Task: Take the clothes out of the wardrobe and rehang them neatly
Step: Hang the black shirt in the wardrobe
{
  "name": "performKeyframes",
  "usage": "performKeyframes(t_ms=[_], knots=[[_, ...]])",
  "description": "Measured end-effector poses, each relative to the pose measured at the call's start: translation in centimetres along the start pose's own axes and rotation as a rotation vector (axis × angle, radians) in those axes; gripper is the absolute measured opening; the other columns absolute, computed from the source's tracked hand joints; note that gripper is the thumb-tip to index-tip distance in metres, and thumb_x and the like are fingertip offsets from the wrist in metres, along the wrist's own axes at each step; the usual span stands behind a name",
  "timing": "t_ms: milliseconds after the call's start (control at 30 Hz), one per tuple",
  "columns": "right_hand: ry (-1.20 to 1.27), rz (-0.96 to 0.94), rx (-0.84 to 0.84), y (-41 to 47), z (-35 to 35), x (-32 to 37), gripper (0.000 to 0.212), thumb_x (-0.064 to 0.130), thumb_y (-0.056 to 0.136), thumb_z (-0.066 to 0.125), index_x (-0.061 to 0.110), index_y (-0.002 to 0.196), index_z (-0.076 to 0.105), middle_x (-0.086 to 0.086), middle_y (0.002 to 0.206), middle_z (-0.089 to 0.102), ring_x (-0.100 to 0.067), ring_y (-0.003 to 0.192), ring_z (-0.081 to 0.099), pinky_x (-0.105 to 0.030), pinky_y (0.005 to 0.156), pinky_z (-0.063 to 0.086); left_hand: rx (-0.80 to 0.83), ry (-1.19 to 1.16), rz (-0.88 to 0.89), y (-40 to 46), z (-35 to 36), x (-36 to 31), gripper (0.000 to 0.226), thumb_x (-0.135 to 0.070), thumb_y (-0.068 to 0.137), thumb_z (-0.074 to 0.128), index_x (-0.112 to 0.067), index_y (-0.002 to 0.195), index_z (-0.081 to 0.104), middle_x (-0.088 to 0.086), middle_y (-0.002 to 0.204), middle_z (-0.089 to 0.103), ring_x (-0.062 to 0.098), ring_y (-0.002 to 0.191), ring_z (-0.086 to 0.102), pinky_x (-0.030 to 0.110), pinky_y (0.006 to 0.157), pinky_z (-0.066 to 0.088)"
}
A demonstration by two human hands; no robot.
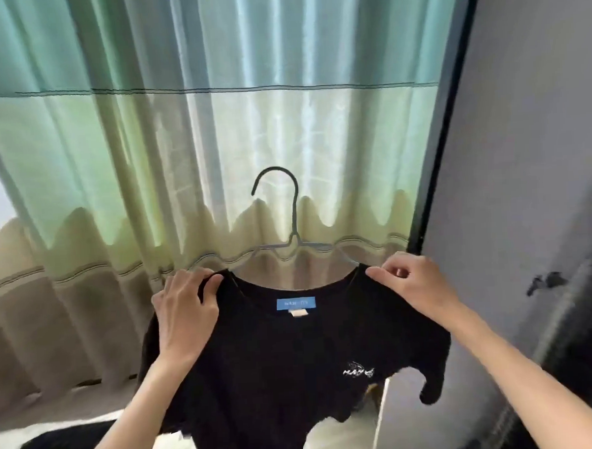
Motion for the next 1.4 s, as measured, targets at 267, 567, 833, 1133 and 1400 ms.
performKeyframes(t_ms=[267, 567, 833, 1133, 1400], knots=[[-0.084, 0.447, -0.166, -9.3, -10.3, -10.4, 0.025, 0.040, 0.083, 0.065, 0.021, 0.066, 0.069, 0.005, 0.064, 0.066, -0.010, 0.062, 0.056, -0.027, 0.066, 0.043, 0.345, -0.250, 0.304, -0.5, 15.0, -12.7, 0.013, -0.022, 0.091, 0.056, -0.014, 0.093, 0.066, 0.003, 0.090, 0.059, 0.027, 0.100, 0.051, 0.035, 0.087, 0.024], [-0.300, 0.765, -0.530, -23.1, -16.8, -12.4, 0.049, 0.041, 0.081, 0.065, 0.017, 0.050, 0.035, 0.007, 0.049, 0.031, -0.006, 0.051, 0.030, -0.024, 0.053, 0.025, 0.640, -0.453, 0.593, -7.8, 24.7, -24.8, 0.015, -0.020, 0.092, 0.055, -0.010, 0.096, 0.065, 0.006, 0.085, 0.055, 0.033, 0.092, 0.050, 0.049, 0.087, 0.033], [-0.460, 1.051, -0.761, -35.3, -20.4, -10.6, 0.044, 0.041, 0.084, 0.063, 0.019, 0.053, 0.041, 0.007, 0.052, 0.036, -0.007, 0.053, 0.035, -0.026, 0.054, 0.026, 0.960, -0.537, 0.820, -19.4, 28.6, -34.9, 0.027, -0.024, 0.096, 0.046, -0.014, 0.114, 0.063, 0.011, 0.105, 0.059, 0.032, 0.104, 0.047, 0.043, 0.088, 0.037], [0.057, 1.446, -1.071, -44.5, -20.1, -15.6, 0.038, 0.038, 0.088, 0.059, 0.010, 0.065, 0.047, -0.004, 0.073, 0.052, -0.017, 0.072, 0.052, -0.030, 0.065, 0.035, 1.332, -0.524, 1.068, -30.9, 30.5, -40.4, 0.041, -0.022, 0.098, 0.040, -0.018, 0.139, 0.039, 0.004, 0.140, 0.038, 0.021, 0.131, 0.033, 0.031, 0.107, 0.028], [0.073, 1.340, -1.026, -45.6, -22.2, -18.1, 0.040, 0.033, 0.099, 0.039, -0.004, 0.089, 0.048, -0.016, 0.079, 0.043, -0.023, 0.074, 0.046, -0.028, 0.068, 0.030, 1.354, -0.548, 1.106, -34.9, 31.5, -45.5, 0.035, -0.021, 0.098, 0.040, -0.017, 0.132, 0.046, 0.003, 0.135, 0.043, 0.021, 0.124, 0.039, 0.031, 0.103, 0.034]])
Point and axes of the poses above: each hand's wrist, its own y-axis towards the middle knuckle, its own z-axis out of the palm, x = y × z, the point moved 7 cm from there along y, towards the middle knuckle
